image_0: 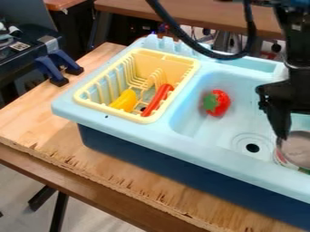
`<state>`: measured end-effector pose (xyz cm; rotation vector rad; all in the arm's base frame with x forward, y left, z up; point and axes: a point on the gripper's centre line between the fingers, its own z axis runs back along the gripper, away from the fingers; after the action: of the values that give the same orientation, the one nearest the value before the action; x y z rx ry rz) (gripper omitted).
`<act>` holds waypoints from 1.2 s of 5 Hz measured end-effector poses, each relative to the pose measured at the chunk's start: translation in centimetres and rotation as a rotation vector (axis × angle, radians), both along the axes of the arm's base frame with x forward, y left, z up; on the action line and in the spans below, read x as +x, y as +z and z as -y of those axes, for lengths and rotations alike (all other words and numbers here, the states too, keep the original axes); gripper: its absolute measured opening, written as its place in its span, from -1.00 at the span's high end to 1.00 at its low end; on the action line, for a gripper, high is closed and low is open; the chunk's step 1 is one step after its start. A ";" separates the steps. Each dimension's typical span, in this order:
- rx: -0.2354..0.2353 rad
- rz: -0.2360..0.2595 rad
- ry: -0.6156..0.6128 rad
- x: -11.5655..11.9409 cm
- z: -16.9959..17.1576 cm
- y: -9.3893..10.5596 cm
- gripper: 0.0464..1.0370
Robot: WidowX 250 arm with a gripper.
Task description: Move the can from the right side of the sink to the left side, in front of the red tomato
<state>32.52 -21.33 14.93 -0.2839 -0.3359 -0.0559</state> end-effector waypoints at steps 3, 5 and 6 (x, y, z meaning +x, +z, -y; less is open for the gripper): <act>-0.012 -0.044 -0.014 -0.8 1.1 -0.9 -0.93; 0.243 -0.183 0.097 0.0 -0.8 -1.5 -0.93; 0.308 -0.225 0.117 0.3 -1.6 -1.6 -0.93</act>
<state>32.77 -19.73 13.29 0.0355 -0.1166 0.0392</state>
